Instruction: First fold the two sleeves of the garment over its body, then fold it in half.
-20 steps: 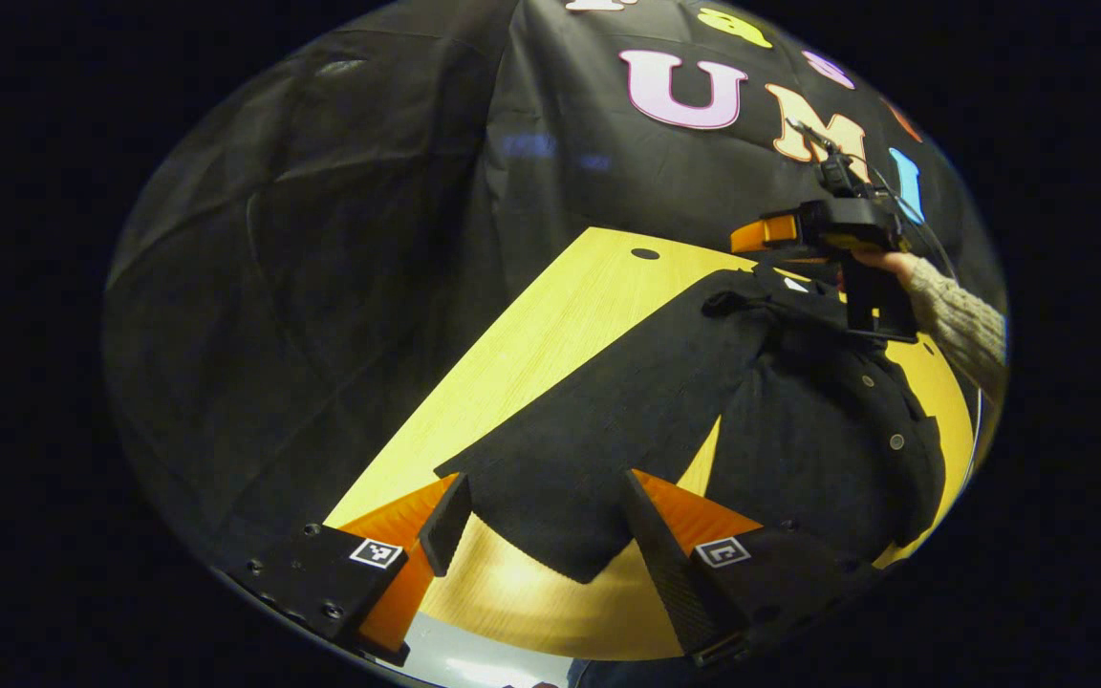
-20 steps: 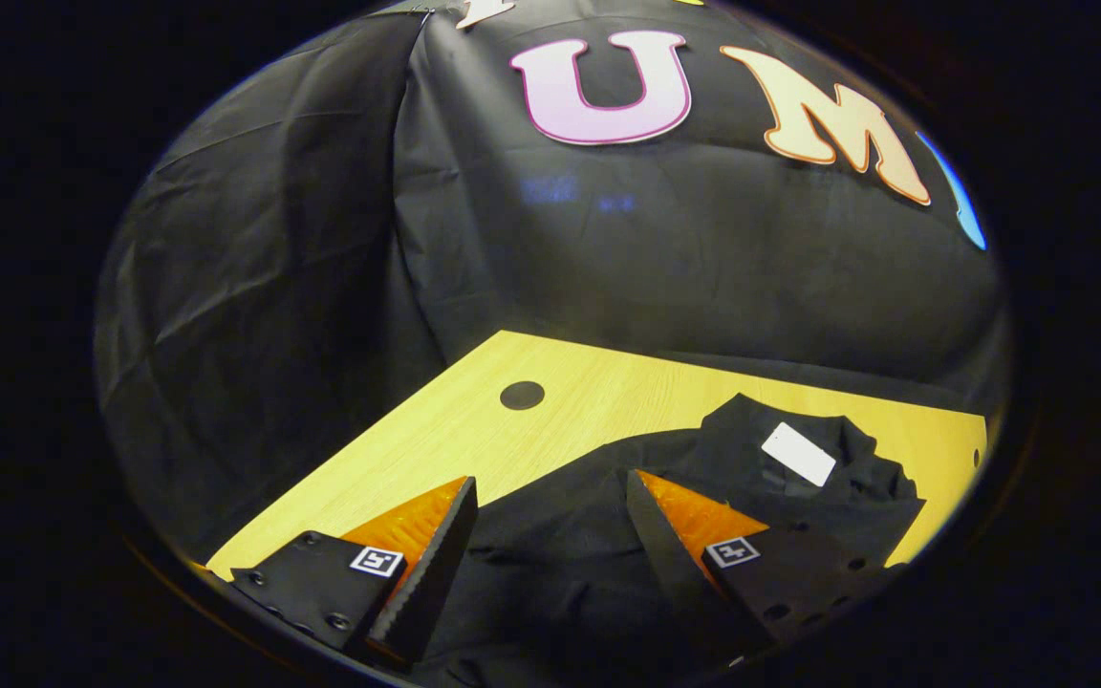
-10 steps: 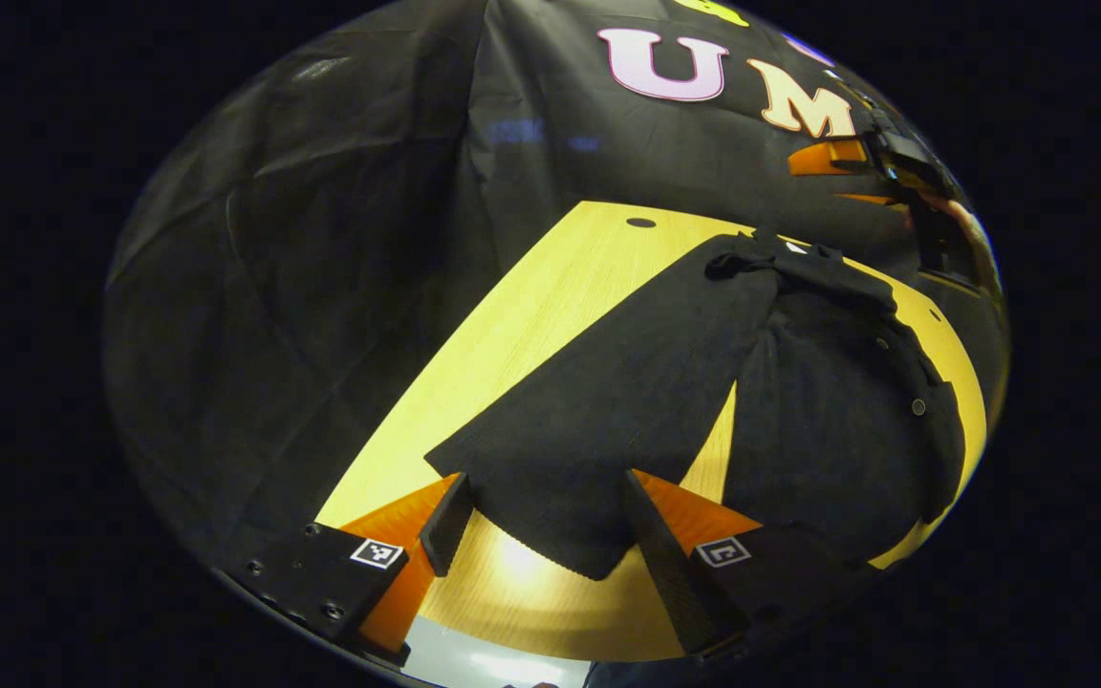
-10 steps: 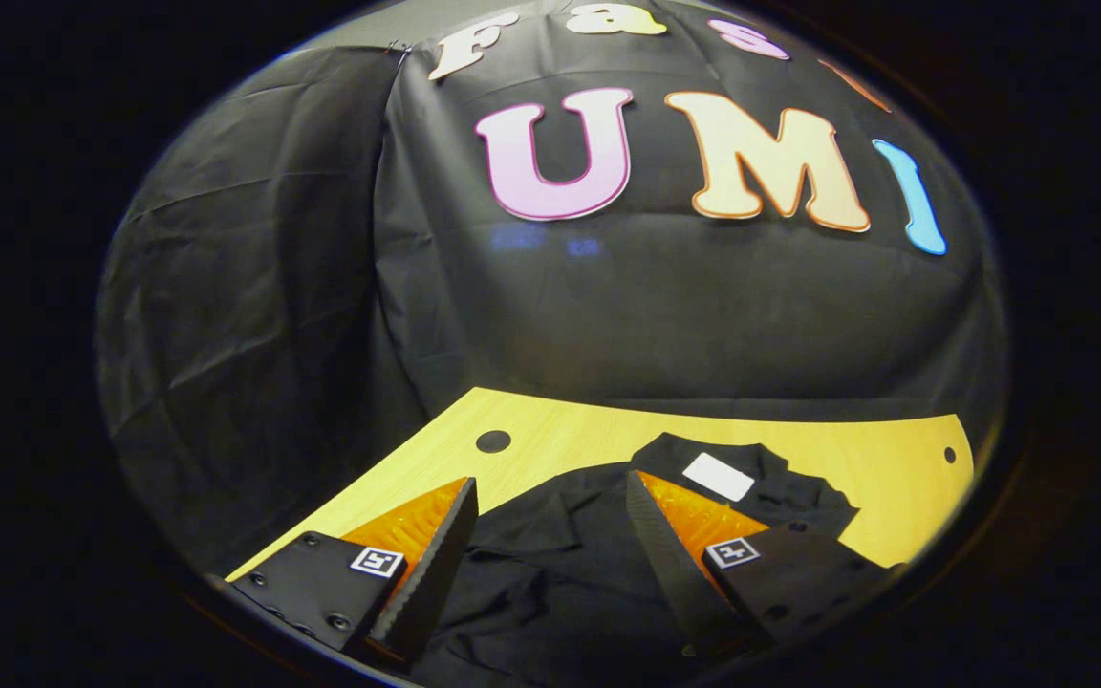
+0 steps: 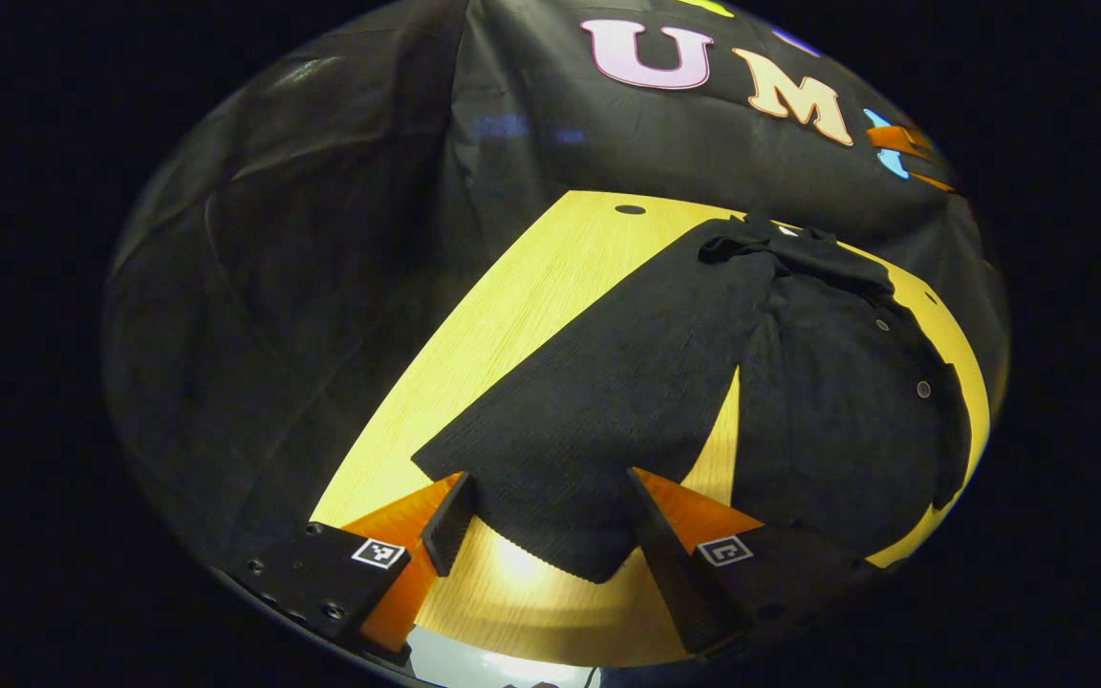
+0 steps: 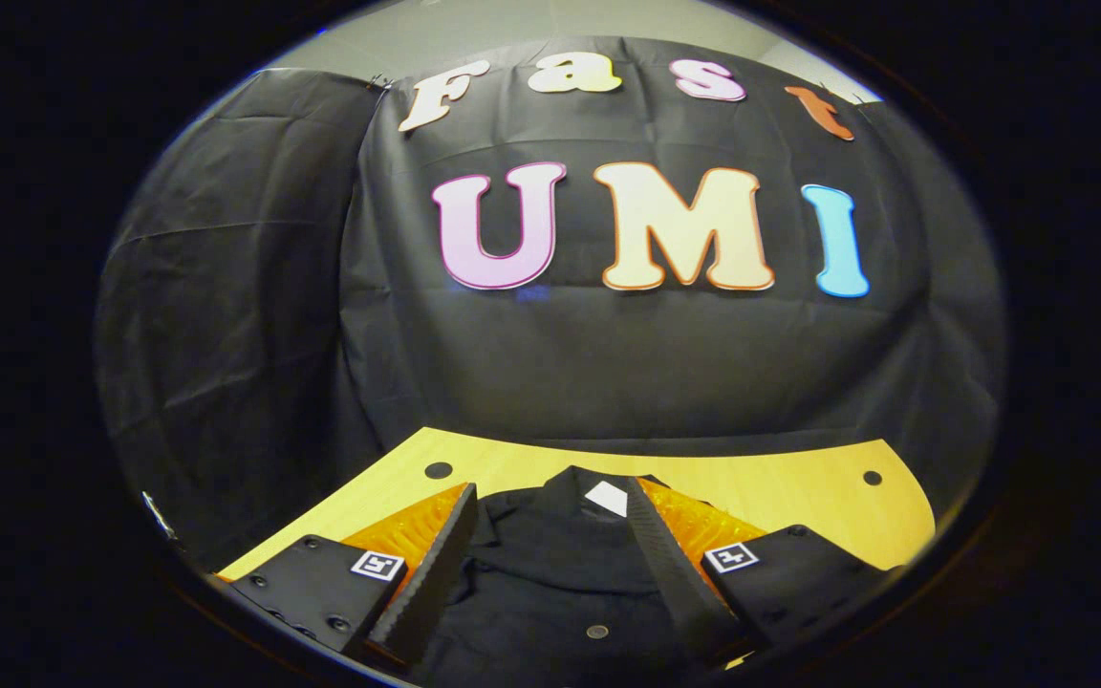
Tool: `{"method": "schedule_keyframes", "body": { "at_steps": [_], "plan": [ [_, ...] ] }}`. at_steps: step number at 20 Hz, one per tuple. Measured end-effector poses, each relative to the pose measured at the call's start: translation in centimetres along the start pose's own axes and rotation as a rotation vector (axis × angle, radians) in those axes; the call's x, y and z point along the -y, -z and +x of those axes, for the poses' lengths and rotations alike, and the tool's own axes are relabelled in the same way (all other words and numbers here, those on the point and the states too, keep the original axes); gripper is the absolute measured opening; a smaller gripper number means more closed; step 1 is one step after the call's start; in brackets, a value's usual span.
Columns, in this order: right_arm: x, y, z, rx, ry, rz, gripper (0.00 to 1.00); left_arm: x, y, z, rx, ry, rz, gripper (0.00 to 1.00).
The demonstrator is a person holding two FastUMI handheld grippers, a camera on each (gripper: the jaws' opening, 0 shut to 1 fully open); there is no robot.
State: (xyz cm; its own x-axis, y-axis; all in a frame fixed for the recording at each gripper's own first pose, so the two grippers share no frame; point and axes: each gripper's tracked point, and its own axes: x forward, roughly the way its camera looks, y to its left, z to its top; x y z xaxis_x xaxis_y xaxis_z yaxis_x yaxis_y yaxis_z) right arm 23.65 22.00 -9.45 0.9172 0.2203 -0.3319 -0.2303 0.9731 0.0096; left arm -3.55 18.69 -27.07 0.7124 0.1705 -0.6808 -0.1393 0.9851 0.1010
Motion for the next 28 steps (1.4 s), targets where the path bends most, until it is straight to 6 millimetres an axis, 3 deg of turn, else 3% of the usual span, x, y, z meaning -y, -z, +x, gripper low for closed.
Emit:
{"method": "schedule_keyframes", "body": {
  "at_steps": [3, 7, 12, 14, 15, 16, 18, 23, 24, 25, 28],
  "plan": [
    [1.1, 1.0, -3.6, -0.01, 0.005, 0.064, 0.98, 0.0, -0.1, 0.0, -0.002, 0.012, 0.016, 0.94],
    [4.0, 2.8, -7.3, -0.026, 0.081, 0.066, 0.98, 0.3, -0.1, 0.0, 0.002, 0.026, -0.006, 0.95],
    [7.0, 2.5, -10.8, 0.008, 0.146, 0.101, 0.98, 0.9, -0.1, 0.0, -0.015, 0.047, 0.006, 0.89],
    [8.3, 2.7, -11.9, 0.019, 0.179, 0.109, 0.98, 1.3, -0.2, 0.0, -0.028, 0.066, 0.025, 0.8],
    [8.7, 2.8, -12.4, 0.022, 0.193, 0.115, 0.93, 1.3, -0.1, 0.1, -0.037, 0.069, 0.029, 0.71],
    [9.2, 2.9, -12.9, 0.024, 0.203, 0.122, 0.98, 1.5, -0.1, 0.0, -0.045, 0.074, 0.028, 0.67],
    [10.3, 3.3, -13.9, 0.026, 0.231, 0.129, 0.98, 1.8, -0.2, 0.0, -0.054, 0.081, 0.031, 0.57],
    [11.7, 4.9, -15.7, 0.013, 0.268, 0.149, 0.98, 2.5, -0.1, -0.2, -0.054, 0.099, 0.04, 0.15],
    [11.7, 5.1, -15.8, 0.014, 0.267, 0.151, 0.93, 2.7, -0.2, -0.2, -0.053, 0.092, 0.036, 0.08],
    [11.8, 5.3, -16.0, 0.015, 0.268, 0.151, 0.97, 2.7, -0.2, 0.0, -0.053, 0.084, 0.035, 0.03],
    [12.2, 6.1, -16.3, 0.002, 0.272, 0.153, 0.97, 2.8, -0.1, 0.1, -0.054, 0.083, 0.041, 0.01]
  ]
}}
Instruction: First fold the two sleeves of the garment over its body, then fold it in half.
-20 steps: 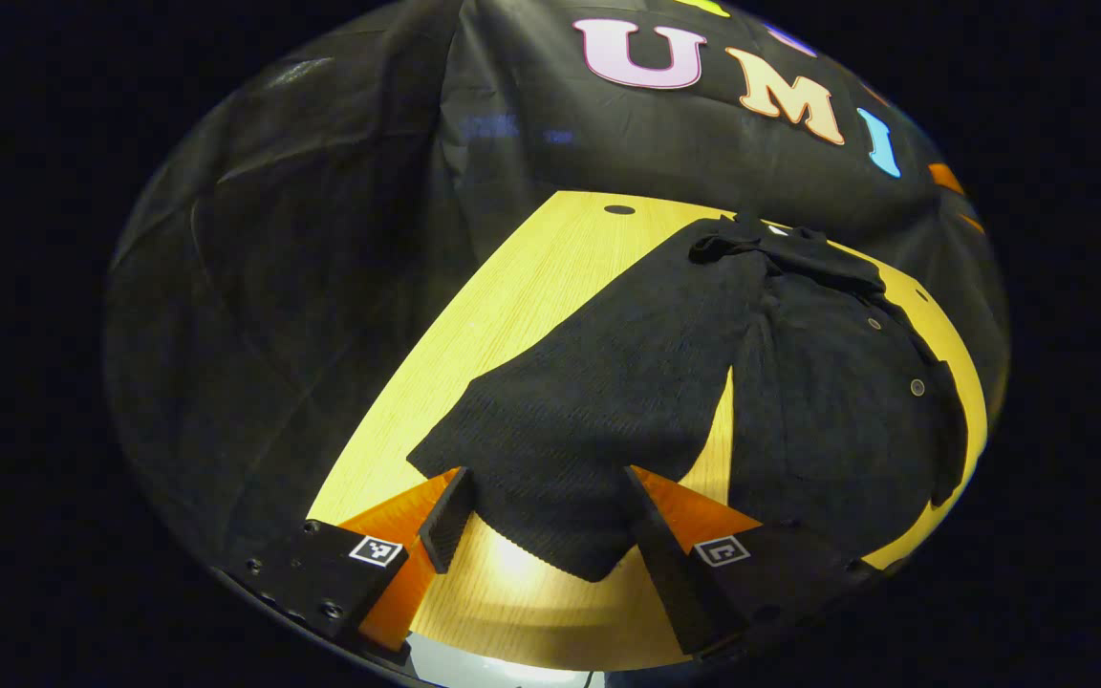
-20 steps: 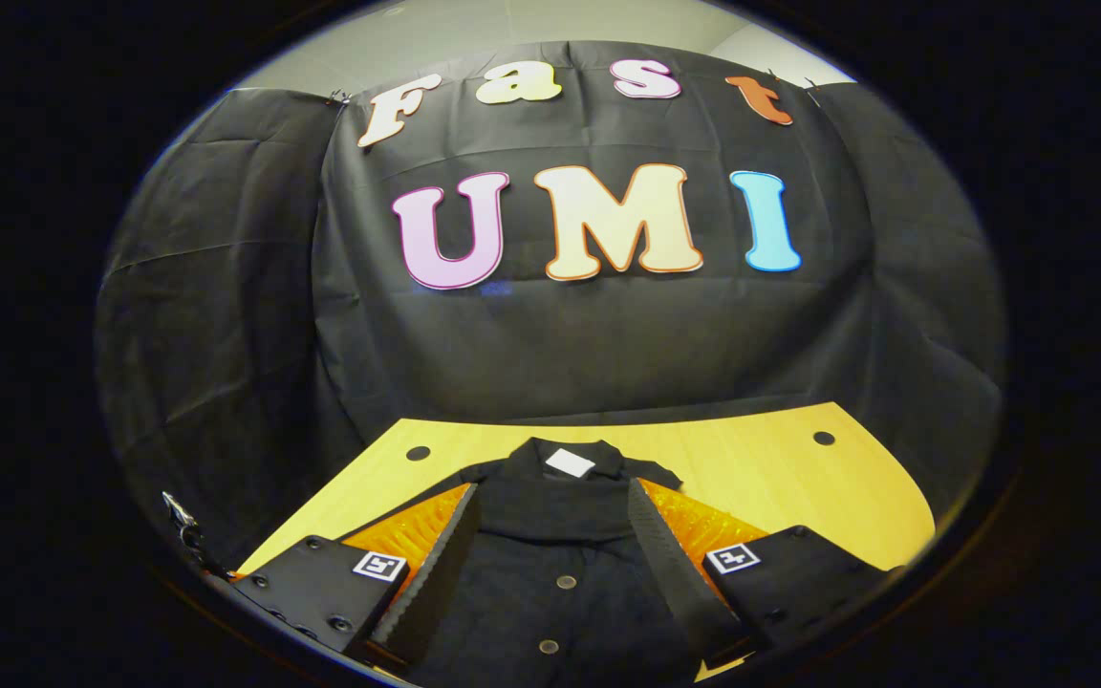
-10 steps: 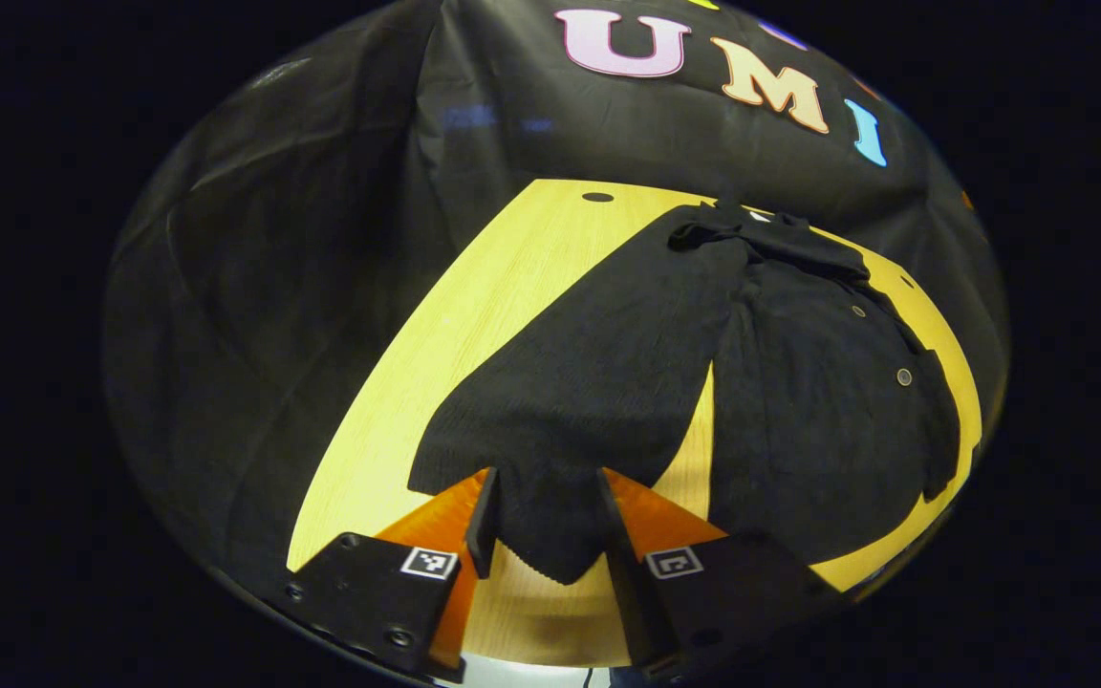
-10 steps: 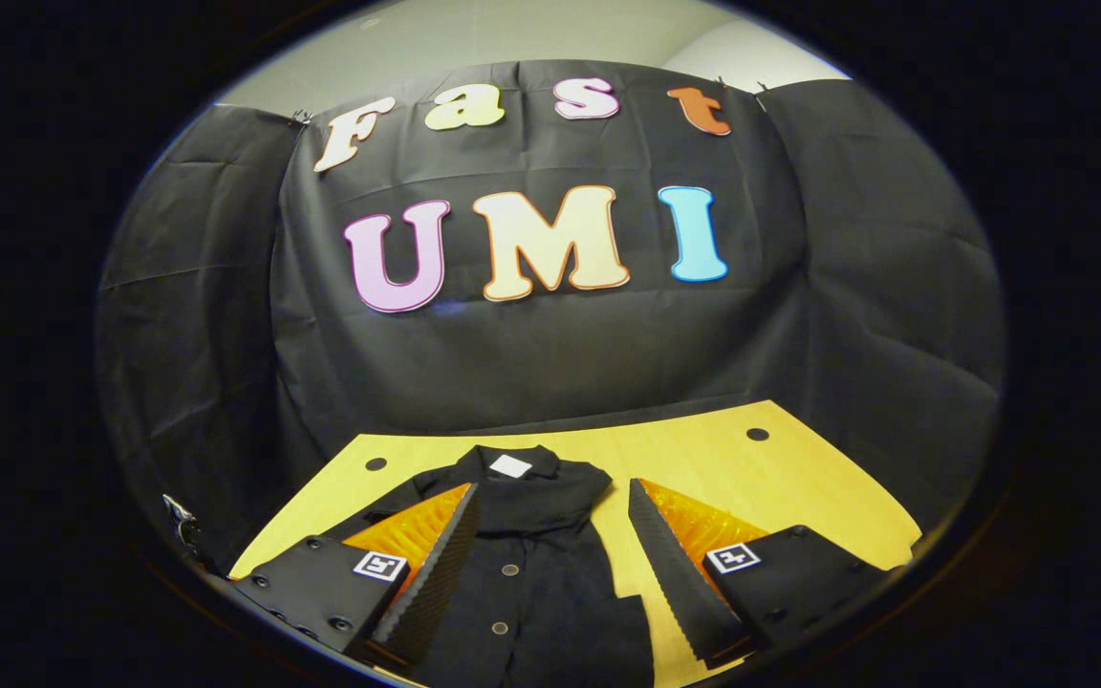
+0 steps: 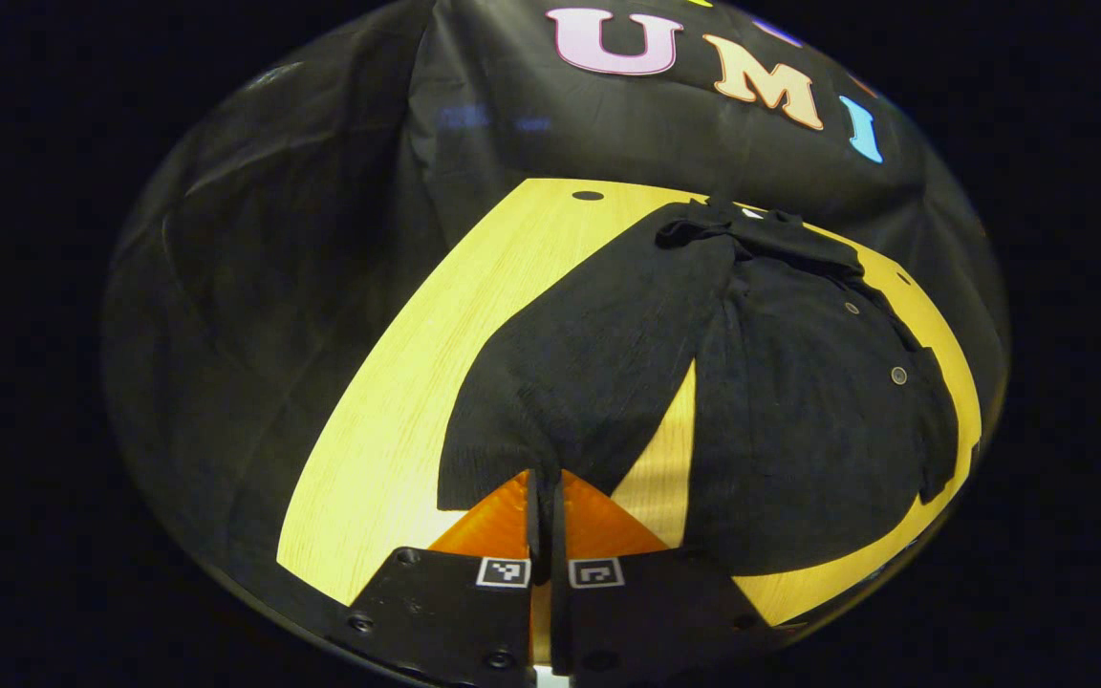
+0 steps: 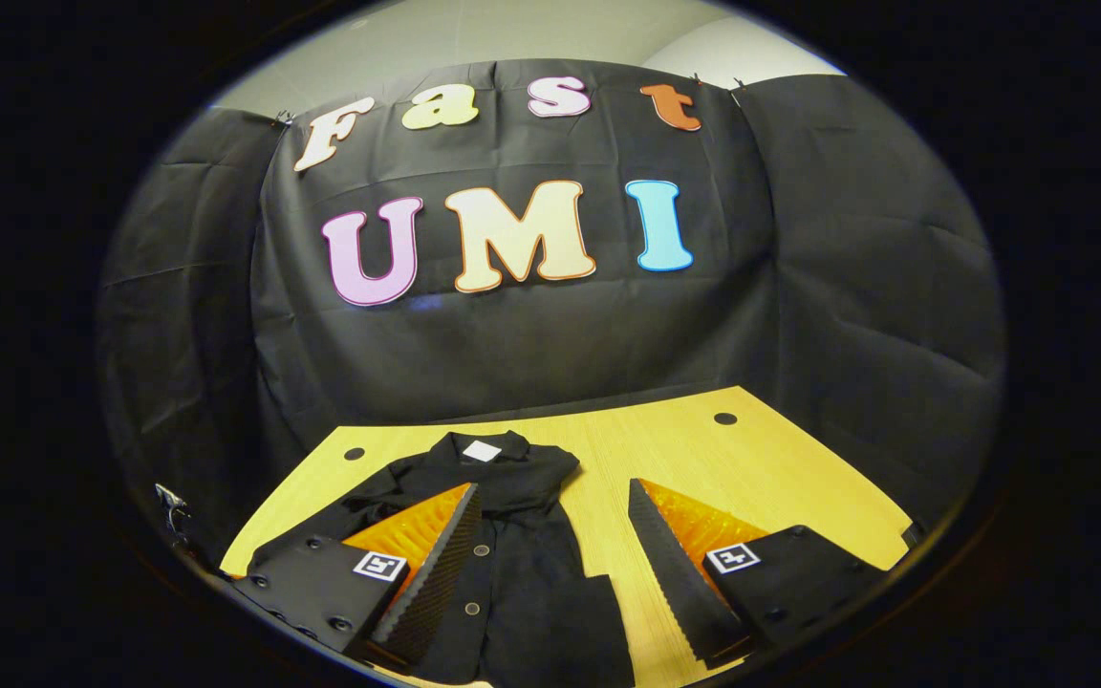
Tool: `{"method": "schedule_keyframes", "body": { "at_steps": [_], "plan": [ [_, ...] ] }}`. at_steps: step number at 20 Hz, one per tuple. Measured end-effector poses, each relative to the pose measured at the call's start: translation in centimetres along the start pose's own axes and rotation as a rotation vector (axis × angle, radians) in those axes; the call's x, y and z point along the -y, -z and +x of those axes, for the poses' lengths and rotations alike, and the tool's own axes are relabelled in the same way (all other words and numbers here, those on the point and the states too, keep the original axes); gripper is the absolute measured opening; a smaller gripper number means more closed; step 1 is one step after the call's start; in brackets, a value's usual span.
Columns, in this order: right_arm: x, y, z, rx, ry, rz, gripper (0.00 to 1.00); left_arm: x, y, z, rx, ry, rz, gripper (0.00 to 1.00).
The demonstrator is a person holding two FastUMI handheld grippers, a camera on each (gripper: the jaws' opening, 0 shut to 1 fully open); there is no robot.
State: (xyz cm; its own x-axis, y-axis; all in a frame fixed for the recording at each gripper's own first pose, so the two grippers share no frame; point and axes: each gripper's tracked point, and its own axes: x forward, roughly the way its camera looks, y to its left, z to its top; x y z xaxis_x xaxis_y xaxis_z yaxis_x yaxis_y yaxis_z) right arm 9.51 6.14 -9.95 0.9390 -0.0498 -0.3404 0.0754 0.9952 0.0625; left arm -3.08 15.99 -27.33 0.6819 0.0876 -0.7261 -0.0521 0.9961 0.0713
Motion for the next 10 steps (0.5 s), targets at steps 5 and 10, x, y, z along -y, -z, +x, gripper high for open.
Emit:
{"method": "schedule_keyframes", "body": {
  "at_steps": [5, 10],
  "plan": [
    [0.8, 0.8, -0.3, -0.009, 0.008, 0.005, 0.93, 0.0, 0.0, 0.2, -0.002, -0.005, -0.037, 0.0],
    [1.6, 1.7, -0.6, -0.025, 0.015, 0.013, 0.98, 0.7, -0.1, 0.2, -0.039, 0.027, -0.036, 0.0]
  ]
}}
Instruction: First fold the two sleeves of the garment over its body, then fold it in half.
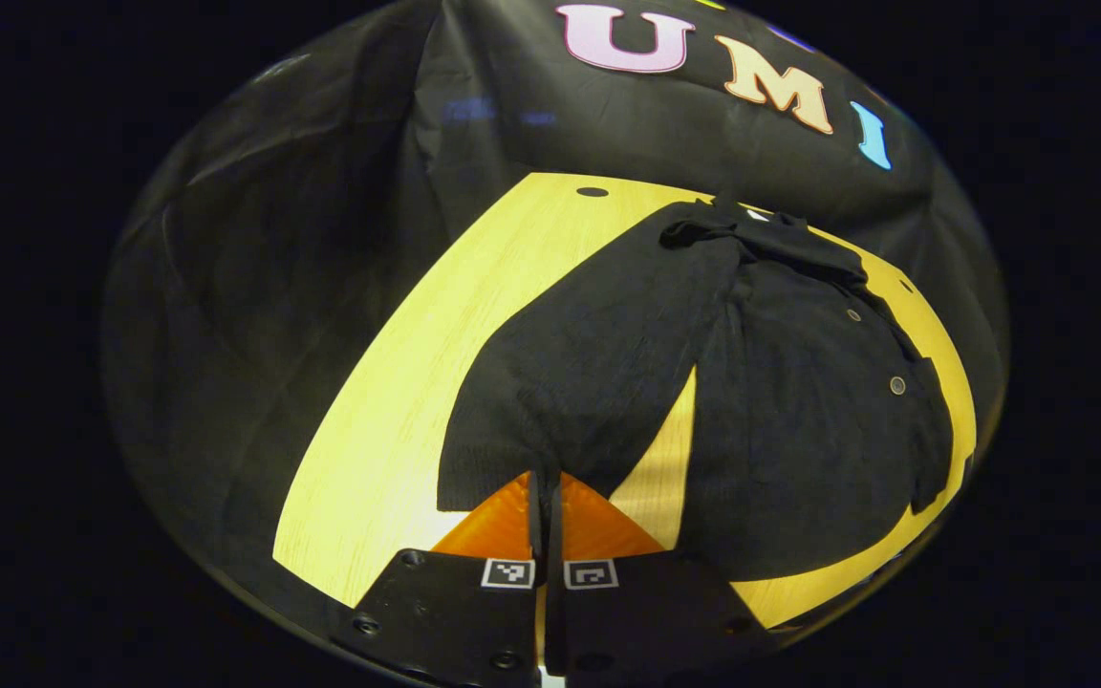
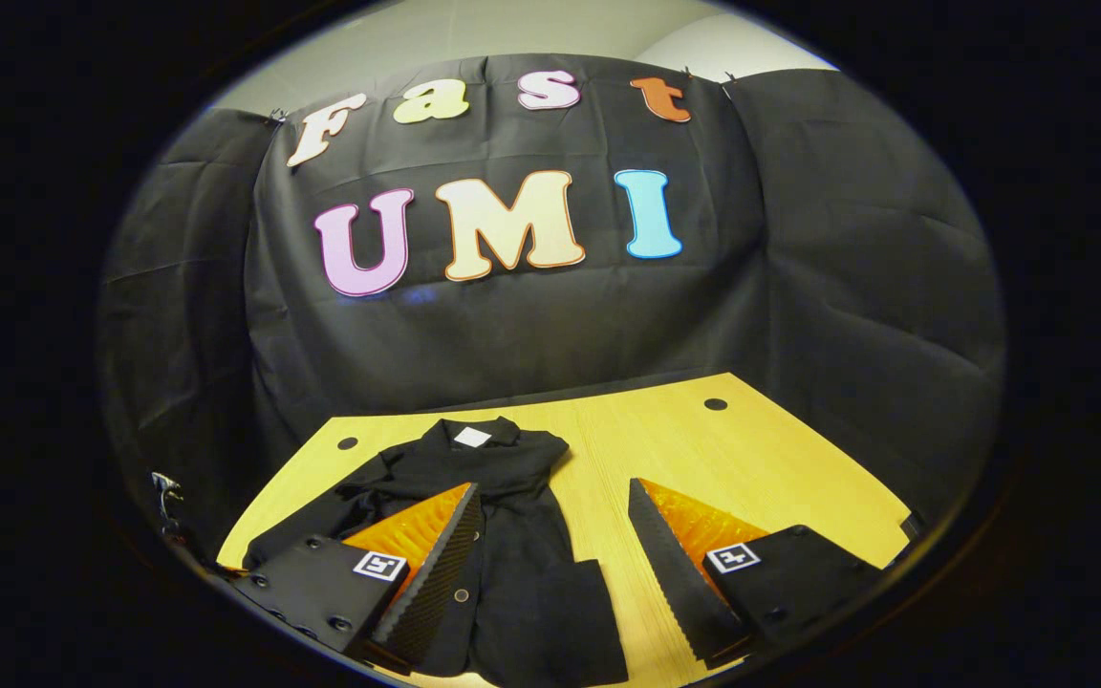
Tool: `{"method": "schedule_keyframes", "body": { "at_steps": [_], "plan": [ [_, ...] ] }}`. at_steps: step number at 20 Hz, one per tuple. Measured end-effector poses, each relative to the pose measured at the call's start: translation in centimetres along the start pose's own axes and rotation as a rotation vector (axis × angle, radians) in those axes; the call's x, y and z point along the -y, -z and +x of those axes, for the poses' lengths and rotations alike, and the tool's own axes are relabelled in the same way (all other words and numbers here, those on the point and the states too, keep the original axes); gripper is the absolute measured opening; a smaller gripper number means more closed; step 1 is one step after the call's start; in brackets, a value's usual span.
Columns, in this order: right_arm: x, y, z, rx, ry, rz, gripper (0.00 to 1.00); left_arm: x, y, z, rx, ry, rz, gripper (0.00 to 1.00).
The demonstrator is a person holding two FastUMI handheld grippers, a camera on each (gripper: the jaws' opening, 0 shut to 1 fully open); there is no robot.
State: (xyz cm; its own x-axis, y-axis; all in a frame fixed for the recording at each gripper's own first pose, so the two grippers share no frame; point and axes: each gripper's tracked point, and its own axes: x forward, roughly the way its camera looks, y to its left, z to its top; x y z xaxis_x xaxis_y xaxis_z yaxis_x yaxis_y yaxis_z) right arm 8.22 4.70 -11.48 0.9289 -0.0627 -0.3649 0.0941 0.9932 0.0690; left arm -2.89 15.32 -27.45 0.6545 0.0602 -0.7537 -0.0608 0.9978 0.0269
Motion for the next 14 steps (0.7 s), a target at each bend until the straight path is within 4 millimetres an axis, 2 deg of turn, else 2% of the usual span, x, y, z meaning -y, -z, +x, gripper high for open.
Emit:
{"method": "schedule_keyframes", "body": {
  "at_steps": [2, 3, 5, 10, 14],
  "plan": [
    [0.5, 0.2, -0.2, -0.007, 0.003, 0.011, 0.98, 0.5, -0.5, -0.1, -0.004, 0.015, -0.021, 0.0],
    [0.8, 0.1, -0.2, -0.005, 0.008, 0.015, 0.94, 0.6, -1.0, -0.3, 0.003, 0.018, -0.034, 0.0],
    [1.6, -0.1, -0.3, 0.005, 0.025, 0.014, 0.98, 1.1, -1.9, -1.0, 0.03, 0.027, -0.055, 0.0],
    [2.5, -0.4, -0.3, 0.006, 0.032, 0.022, 0.98, 2.9, -6.5, -2.2, 0.121, 0.071, -0.039, 0.0],
    [3.0, -0.8, -0.1, 0.009, 0.029, 0.023, 0.98, 5.8, -11.4, -2.8, 0.207, 0.13, -0.029, 0.0]
  ]
}}
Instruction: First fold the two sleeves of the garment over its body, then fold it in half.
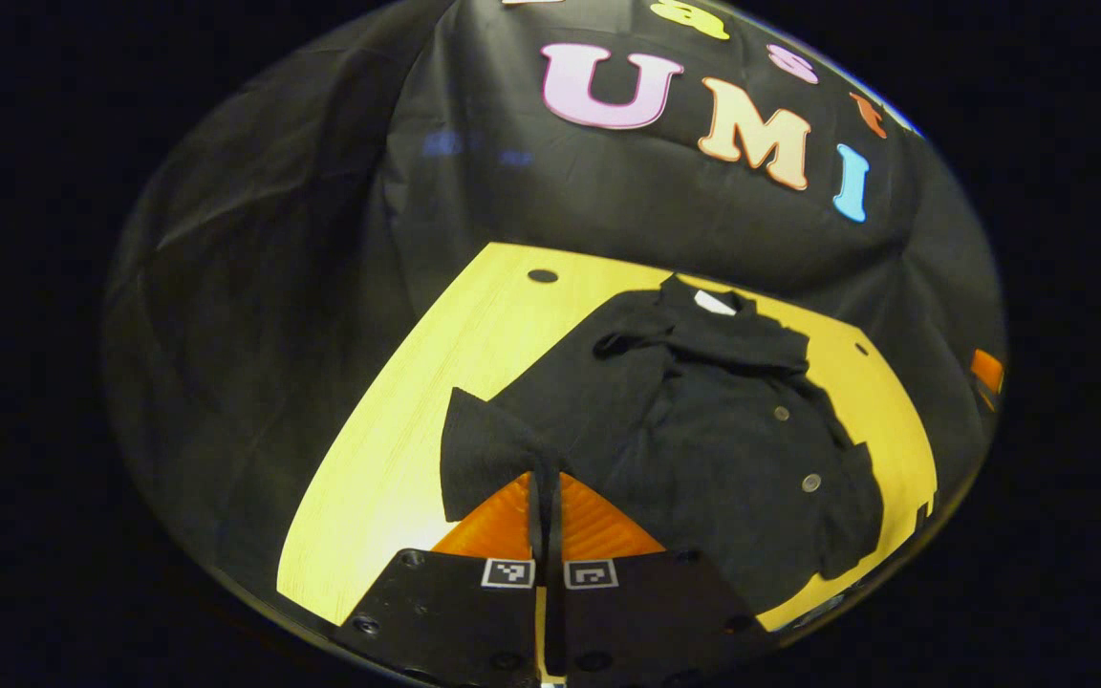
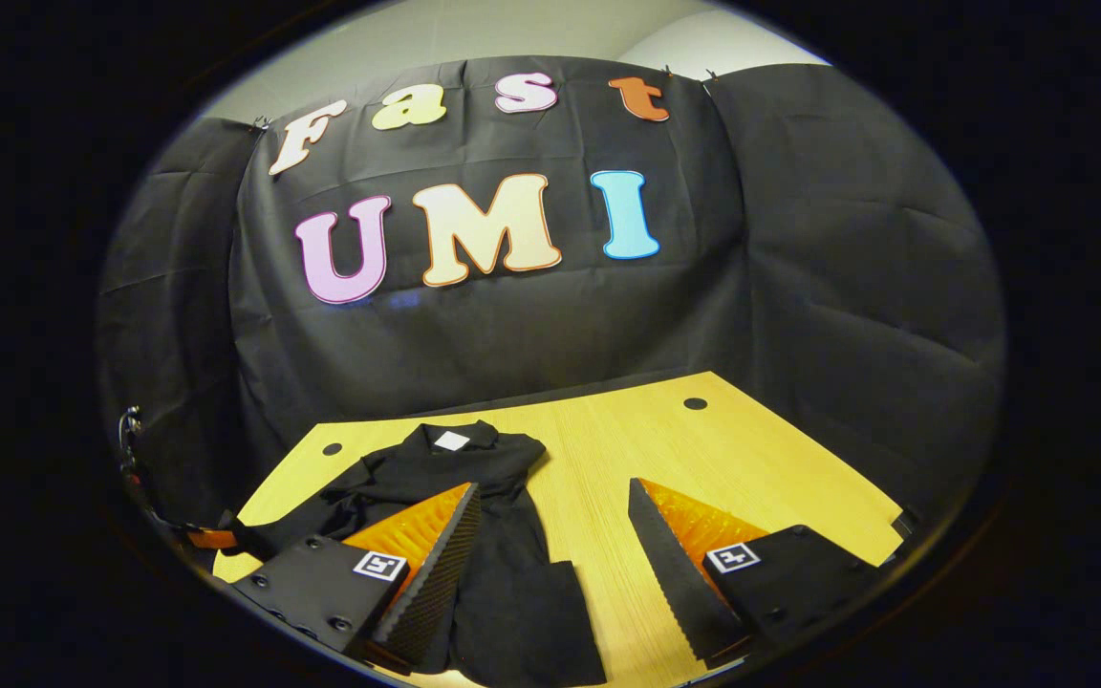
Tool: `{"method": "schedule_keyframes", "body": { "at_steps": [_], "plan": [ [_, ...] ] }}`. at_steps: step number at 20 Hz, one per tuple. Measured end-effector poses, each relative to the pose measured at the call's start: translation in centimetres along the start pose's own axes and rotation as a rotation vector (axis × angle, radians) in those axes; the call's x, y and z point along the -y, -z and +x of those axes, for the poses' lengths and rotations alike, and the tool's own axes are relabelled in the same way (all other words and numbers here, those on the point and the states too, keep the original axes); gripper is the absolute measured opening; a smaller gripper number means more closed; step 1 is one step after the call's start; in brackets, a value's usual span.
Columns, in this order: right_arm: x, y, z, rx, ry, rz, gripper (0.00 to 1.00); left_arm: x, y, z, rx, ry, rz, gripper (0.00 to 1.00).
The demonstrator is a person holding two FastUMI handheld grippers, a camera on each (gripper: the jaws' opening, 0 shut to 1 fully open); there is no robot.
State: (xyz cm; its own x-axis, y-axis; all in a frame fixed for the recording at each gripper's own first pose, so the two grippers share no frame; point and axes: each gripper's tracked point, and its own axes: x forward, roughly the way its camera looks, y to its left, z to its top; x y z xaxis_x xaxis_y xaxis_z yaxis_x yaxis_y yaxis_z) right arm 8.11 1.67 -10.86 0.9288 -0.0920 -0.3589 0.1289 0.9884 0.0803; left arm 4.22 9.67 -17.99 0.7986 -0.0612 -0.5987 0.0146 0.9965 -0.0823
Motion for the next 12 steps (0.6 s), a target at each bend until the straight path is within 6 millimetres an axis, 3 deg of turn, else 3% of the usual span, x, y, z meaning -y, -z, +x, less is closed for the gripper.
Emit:
{"method": "schedule_keyframes", "body": {
  "at_steps": [4, 8, 9, 10, 11, 12],
  "plan": [
    [0.7, -0.3, 0.1, 0.005, 0.007, -0.002, 0.98, 3.7, -4.5, 0.4, 0.086, 0.057, 0.042, 0.0],
    [1.0, -0.4, 0.3, 0.009, 0.007, -0.003, 0.98, 7.5, -7.7, 1.4, 0.14, 0.112, 0.099, 0.0],
    [1.0, -0.4, 0.3, 0.01, 0.004, -0.005, 0.93, 8.8, -8.6, 1.8, 0.157, 0.135, 0.106, 0.0],
    [1.0, -0.5, 0.3, 0.009, 0.002, -0.007, 0.98, 9.8, -9.2, 2.1, 0.164, 0.151, 0.108, 0.0],
    [1.0, -0.3, 0.3, 0.005, -0.001, -0.009, 0.93, 11.2, -9.6, 2.6, 0.174, 0.173, 0.114, 0.0],
    [1.0, -0.2, 0.3, 0.002, -0.004, -0.009, 0.98, 12.2, -10.2, 2.9, 0.183, 0.19, 0.119, 0.0]
  ]
}}
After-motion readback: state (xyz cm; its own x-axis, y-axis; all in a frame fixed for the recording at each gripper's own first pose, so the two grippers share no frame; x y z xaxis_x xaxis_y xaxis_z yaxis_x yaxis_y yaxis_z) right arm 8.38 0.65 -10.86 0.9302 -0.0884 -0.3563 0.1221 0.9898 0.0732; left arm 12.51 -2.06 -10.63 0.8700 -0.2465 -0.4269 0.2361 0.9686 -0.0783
